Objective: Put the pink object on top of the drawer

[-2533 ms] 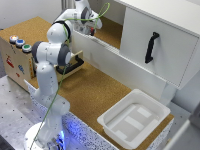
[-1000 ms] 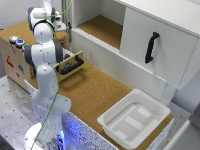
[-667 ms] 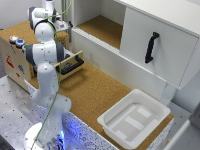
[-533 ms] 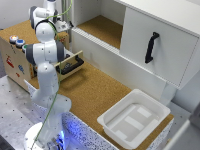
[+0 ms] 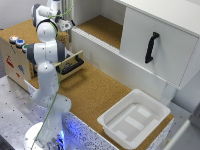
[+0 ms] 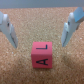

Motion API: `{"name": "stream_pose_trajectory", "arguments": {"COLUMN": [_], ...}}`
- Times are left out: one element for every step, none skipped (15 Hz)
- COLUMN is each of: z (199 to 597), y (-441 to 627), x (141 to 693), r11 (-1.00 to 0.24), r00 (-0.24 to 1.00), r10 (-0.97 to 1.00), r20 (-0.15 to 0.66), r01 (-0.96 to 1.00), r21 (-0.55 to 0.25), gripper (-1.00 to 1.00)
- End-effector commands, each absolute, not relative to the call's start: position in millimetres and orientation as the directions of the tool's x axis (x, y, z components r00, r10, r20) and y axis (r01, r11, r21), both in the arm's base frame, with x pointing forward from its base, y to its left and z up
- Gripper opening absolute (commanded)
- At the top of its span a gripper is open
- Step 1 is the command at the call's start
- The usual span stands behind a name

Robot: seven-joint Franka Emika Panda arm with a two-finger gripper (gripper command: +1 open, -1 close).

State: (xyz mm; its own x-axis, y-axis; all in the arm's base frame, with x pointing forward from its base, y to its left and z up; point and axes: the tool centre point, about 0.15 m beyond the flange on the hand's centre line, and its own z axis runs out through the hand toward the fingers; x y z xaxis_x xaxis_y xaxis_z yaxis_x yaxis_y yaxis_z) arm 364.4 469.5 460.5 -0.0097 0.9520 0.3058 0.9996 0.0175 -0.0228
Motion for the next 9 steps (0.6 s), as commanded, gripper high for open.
{"name": "stream_pose_trajectory", "arguments": {"z": [483, 484, 485, 486, 486, 487, 487, 488, 488], "y": [470, 467, 463, 457, 452, 448, 444, 440, 435], "x": [369, 369, 370, 369, 370, 369, 369, 369, 370], "r11": [-0.053, -0.09, -0.139, -0.192, -0.249, -0.293, -0.341, -0.385, -0.449], "r00": [0.066, 0.104, 0.149, 0.202, 0.258, 0.303, 0.349, 0.39, 0.451], "r10": [0.97, 0.968, 0.967, 0.958, 0.946, 0.931, 0.916, 0.898, 0.869], "r20": [0.235, 0.228, 0.208, 0.205, 0.198, 0.202, 0.2, 0.203, 0.205], "r01": [0.997, 0.994, 0.988, 0.979, 0.966, 0.953, 0.937, 0.921, 0.891], "r21": [-0.064, -0.068, -0.063, -0.065, -0.069, -0.076, -0.073, -0.069, -0.059], "gripper": [1.0, 1.0, 1.0, 1.0, 1.0, 1.0, 1.0, 1.0, 1.0]}}
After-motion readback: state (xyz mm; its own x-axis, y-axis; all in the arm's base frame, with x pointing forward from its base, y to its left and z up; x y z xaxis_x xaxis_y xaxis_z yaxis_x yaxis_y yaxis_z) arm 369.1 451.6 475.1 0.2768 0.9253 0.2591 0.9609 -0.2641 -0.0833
